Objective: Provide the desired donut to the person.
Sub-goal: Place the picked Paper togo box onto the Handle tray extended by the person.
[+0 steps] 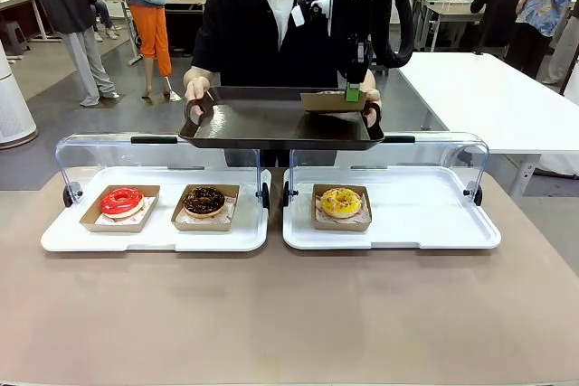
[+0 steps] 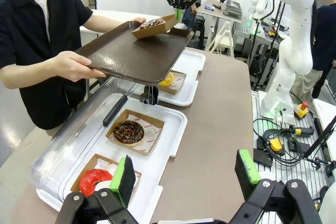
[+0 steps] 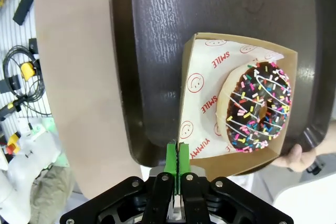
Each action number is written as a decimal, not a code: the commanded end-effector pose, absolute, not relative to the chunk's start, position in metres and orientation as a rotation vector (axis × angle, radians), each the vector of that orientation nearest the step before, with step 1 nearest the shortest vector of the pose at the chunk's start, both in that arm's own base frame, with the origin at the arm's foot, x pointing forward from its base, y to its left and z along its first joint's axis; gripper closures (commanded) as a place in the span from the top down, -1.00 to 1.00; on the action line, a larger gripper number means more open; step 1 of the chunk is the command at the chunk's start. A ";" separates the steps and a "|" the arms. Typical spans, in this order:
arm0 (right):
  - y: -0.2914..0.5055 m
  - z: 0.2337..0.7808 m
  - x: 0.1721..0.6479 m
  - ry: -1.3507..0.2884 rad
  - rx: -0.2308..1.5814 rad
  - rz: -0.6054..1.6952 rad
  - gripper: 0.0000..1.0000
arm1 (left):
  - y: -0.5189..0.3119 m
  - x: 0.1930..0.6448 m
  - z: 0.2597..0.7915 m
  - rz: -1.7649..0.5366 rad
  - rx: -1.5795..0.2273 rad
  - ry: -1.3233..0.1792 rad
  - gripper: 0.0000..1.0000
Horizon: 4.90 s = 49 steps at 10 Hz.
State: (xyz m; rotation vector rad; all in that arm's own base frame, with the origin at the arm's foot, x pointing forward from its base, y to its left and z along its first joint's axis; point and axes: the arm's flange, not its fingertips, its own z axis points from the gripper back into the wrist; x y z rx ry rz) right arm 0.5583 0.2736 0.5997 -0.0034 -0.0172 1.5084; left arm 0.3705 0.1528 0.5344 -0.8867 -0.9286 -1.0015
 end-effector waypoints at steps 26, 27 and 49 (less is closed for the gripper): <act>0.272 0.586 0.586 -0.015 0.096 1.582 1.00 | 0.152 0.371 0.538 -0.983 -0.889 -0.937 1.00; 0.273 0.587 0.581 -0.013 0.086 1.592 1.00 | 0.152 0.371 0.538 -0.983 -0.889 -0.937 1.00; 0.092 0.624 0.471 -0.230 0.091 1.437 1.00 | 0.152 0.371 0.538 -0.983 -0.889 -0.937 1.00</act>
